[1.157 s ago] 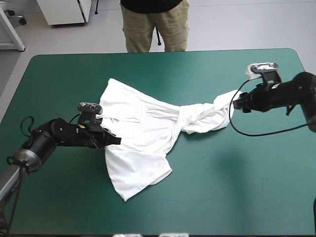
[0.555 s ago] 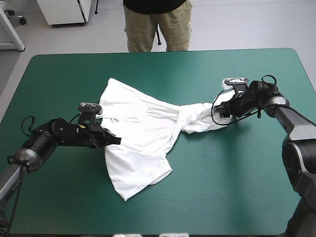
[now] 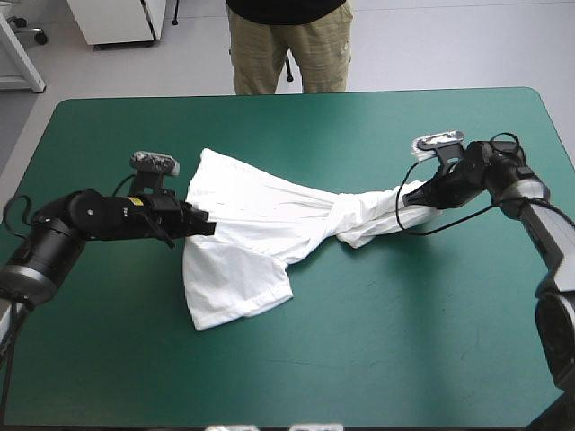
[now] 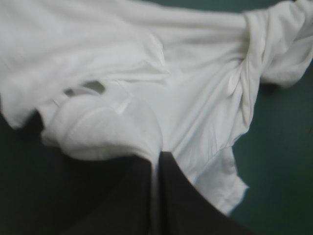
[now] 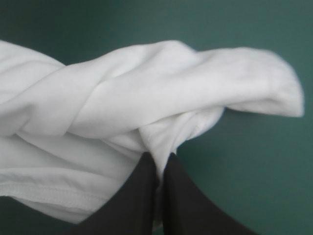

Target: Fold the cloth

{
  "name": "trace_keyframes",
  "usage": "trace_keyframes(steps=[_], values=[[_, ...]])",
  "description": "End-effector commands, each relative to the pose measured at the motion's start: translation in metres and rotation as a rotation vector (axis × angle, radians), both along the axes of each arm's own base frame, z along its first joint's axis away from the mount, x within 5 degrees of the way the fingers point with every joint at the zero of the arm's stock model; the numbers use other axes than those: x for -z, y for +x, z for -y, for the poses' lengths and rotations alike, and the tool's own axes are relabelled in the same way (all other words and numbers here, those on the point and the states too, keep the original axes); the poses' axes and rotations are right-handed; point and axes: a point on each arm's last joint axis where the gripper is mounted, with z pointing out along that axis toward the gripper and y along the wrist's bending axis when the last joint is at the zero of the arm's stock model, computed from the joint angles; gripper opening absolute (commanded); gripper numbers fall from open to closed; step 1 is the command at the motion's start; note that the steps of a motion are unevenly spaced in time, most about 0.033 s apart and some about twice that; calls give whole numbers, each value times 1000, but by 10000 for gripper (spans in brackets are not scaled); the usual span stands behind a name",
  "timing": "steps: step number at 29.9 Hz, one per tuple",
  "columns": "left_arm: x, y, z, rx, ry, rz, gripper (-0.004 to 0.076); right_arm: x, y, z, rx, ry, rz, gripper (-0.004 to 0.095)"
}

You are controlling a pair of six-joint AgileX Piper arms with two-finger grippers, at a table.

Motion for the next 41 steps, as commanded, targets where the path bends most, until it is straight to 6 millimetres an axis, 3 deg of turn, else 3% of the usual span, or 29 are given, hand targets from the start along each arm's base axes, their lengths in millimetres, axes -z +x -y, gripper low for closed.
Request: trace_keyframes(steps=[1,6,11,16,21,24,26,31,33,37,41], values=[[-77,-14,-4,-34,-34,218,-9,-63,-23,12,39,-85,197,3],[-174,-40,-28,-170,113,474,-9,-109,-57,20,42,-141,328,3],[-256,-90,-56,-340,208,735,-9,-154,-98,23,45,-118,485,-4],[-306,-141,-71,-433,200,951,-9,-213,-164,22,-8,-69,723,-17],[-330,-179,-83,-511,189,1092,-9,-270,-242,19,-86,20,990,-17],[-337,-191,-87,-539,191,1134,-9,-287,-275,20,-110,32,1046,-17],[-338,-193,-88,-541,188,1141,-9,-291,-283,20,-120,29,1027,-17],[-326,-180,-86,-524,217,1014,-9,-284,-283,18,-136,43,937,-16],[-313,-163,-83,-502,242,919,-9,-276,-275,16,-139,73,886,-16],[-272,-106,-69,-425,292,704,-9,-246,-248,9,-152,131,746,-16],[-208,-42,-56,-370,346,492,-9,-196,-212,1,-164,180,564,-16]])
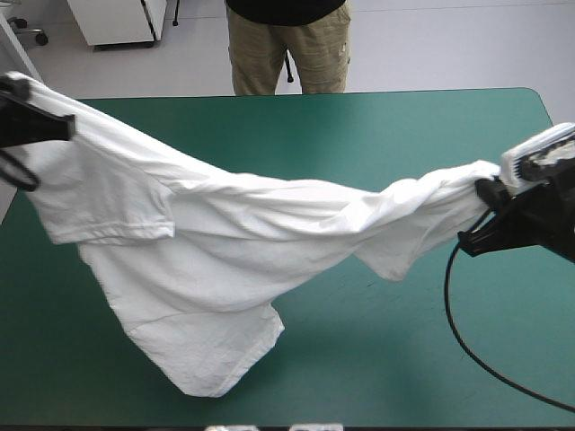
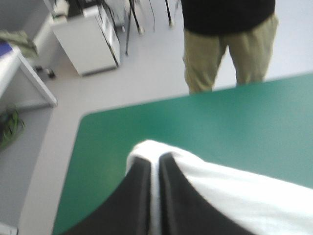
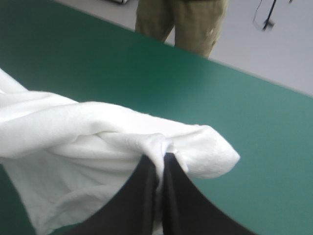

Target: Fold the cloth

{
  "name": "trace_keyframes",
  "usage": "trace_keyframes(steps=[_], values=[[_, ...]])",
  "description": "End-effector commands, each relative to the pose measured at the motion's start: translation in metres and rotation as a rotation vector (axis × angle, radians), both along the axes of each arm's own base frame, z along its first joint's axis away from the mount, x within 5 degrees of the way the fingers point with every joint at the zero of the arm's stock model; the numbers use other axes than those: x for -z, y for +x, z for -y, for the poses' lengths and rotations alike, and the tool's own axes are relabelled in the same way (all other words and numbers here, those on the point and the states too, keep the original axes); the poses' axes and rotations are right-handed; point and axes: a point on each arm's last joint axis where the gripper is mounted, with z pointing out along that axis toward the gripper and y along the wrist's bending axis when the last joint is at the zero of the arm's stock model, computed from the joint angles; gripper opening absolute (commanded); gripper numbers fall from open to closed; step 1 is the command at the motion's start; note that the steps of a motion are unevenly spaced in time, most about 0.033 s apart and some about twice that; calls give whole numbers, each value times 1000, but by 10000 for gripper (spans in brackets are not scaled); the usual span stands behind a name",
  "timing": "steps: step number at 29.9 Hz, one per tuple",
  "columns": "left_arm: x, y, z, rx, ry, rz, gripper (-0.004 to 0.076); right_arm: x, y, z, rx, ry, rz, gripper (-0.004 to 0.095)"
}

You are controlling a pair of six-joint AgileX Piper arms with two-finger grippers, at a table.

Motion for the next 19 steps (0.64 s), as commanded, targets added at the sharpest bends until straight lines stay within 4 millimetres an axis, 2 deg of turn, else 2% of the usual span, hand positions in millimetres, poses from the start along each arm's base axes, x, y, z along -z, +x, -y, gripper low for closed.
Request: trace_keyframes(steps=[1,5,8,13,19], values=[[39,44,10,20,-3,-45,-9,33,32,-5,-9,32,-63,-16],[108,101,24,62,2,-162,-9,84,74,-5,31,14,-143,-16],[148,139,35,82,-34,-197,-9,111,108,-6,64,6,-157,-16],[182,189,49,107,-117,-142,-9,139,160,-3,122,-46,-86,-17],[223,226,58,106,-181,-140,-9,170,202,-2,170,-76,-26,-16]])
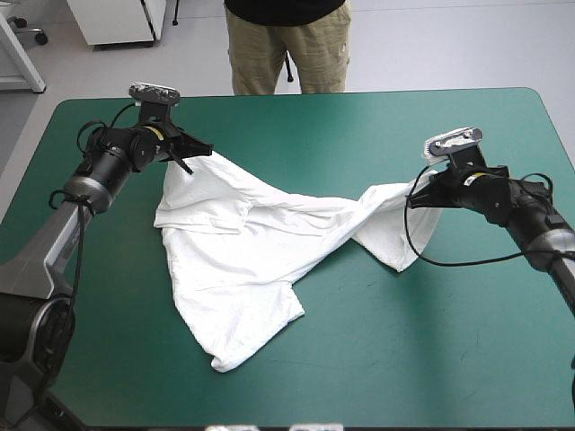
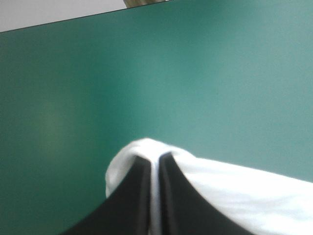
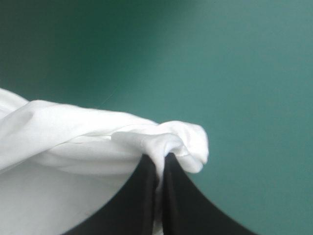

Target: Fold the cloth

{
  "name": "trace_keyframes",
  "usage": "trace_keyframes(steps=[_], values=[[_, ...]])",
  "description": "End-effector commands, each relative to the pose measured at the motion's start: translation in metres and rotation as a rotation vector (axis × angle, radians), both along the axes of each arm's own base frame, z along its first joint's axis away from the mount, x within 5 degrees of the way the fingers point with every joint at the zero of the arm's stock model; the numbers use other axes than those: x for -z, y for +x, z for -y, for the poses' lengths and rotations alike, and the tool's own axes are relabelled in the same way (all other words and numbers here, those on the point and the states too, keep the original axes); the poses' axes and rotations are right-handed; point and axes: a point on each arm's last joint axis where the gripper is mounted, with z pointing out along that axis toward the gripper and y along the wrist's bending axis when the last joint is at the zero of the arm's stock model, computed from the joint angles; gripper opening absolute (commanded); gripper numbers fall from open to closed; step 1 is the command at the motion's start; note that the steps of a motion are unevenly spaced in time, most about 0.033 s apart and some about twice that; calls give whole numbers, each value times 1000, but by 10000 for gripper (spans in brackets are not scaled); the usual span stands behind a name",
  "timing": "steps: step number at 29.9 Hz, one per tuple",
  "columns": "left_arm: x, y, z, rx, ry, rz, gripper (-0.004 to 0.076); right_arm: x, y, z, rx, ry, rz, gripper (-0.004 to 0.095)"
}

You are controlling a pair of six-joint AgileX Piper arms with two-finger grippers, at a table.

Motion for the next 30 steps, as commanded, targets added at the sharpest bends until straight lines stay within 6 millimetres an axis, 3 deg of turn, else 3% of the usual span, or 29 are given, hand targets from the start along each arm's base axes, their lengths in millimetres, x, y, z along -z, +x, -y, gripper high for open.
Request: trace_keyframes(steps=[1,4,8,11,14,16,20,23,27,30], values=[[-12,11,4,-8,-69,120,-9,-10,20,4,31,-25,151,-13],[4,22,7,-13,-79,80,-9,2,34,3,26,-32,109,53],[13,30,9,-15,-83,64,38,12,45,1,14,-37,48,287],[6,31,9,-6,-72,67,220,10,47,1,11,-38,49,455],[-8,30,8,2,-52,55,470,-1,44,2,4,-62,61,470],[-26,26,7,2,-38,39,573,-16,39,6,21,-60,77,469],[-70,5,1,-2,7,1,571,-62,18,19,71,-26,130,469],[-95,-22,-2,19,-5,-34,540,-96,-7,26,111,35,134,469],[-107,-63,-1,83,-54,-81,507,-131,-49,24,92,76,175,469],[-100,-96,-6,84,-71,-113,507,-151,-75,22,80,117,229,468]])
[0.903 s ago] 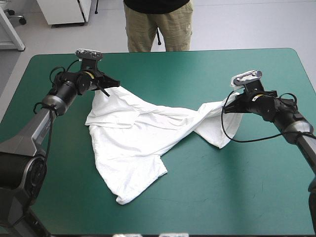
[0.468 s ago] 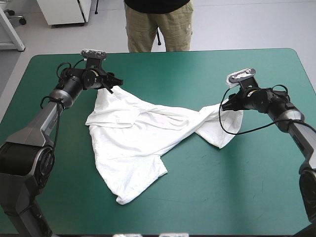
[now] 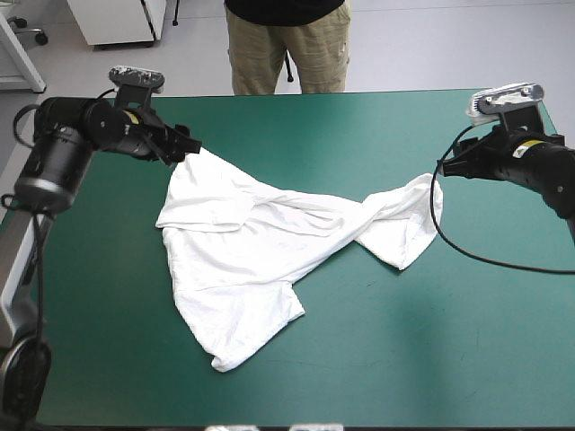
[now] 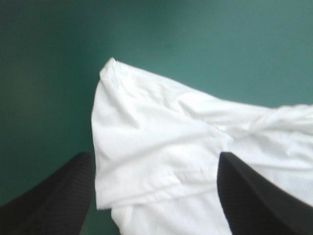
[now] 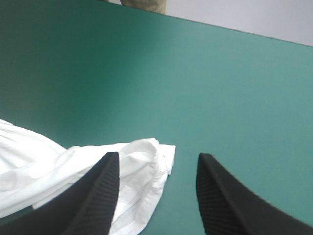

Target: Fold the cloth

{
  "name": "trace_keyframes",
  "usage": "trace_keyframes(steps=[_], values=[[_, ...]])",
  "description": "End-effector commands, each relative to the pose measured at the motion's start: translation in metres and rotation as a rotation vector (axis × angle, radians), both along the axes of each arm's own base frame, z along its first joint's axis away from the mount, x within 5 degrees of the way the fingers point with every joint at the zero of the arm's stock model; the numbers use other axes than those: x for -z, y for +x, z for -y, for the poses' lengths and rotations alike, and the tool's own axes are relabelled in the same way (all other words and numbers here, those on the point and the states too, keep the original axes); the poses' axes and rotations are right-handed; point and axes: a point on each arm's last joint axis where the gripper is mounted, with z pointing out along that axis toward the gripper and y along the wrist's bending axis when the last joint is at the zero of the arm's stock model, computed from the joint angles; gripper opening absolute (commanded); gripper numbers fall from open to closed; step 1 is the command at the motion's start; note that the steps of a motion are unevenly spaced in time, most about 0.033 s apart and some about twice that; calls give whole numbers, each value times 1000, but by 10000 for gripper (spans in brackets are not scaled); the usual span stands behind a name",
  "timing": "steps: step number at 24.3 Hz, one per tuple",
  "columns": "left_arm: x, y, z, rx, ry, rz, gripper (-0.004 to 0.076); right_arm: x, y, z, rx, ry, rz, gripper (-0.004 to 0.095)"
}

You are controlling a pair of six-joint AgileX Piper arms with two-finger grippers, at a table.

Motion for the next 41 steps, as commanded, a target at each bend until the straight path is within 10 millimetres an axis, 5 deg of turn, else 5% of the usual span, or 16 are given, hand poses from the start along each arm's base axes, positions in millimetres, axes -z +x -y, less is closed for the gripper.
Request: trace_keyframes(steps=[1,8,14,26,28,31,32,37,41], values=[[-14,-47,-5,6,-44,47,507,-41,-36,0,-1,53,152,467],[43,-118,-10,14,-123,-86,507,-52,-69,-5,-45,93,136,467],[114,-145,-14,-26,-140,-211,507,-47,-72,-8,-70,123,82,438],[200,-110,-9,-113,-148,-371,487,-44,-72,-9,-98,100,68,418],[214,-106,-2,-79,-183,-440,366,-40,-68,-9,-100,92,51,418],[226,-102,3,-31,-210,-476,32,-30,-63,-9,-93,86,-47,418],[227,-101,3,-32,-208,-470,-4,-28,-63,-8,-92,71,-66,418],[227,-101,3,-19,-202,-473,-9,-21,-66,-15,-145,55,-140,420],[226,-101,3,-19,-201,-467,-9,12,-52,-29,-179,17,-231,420]])
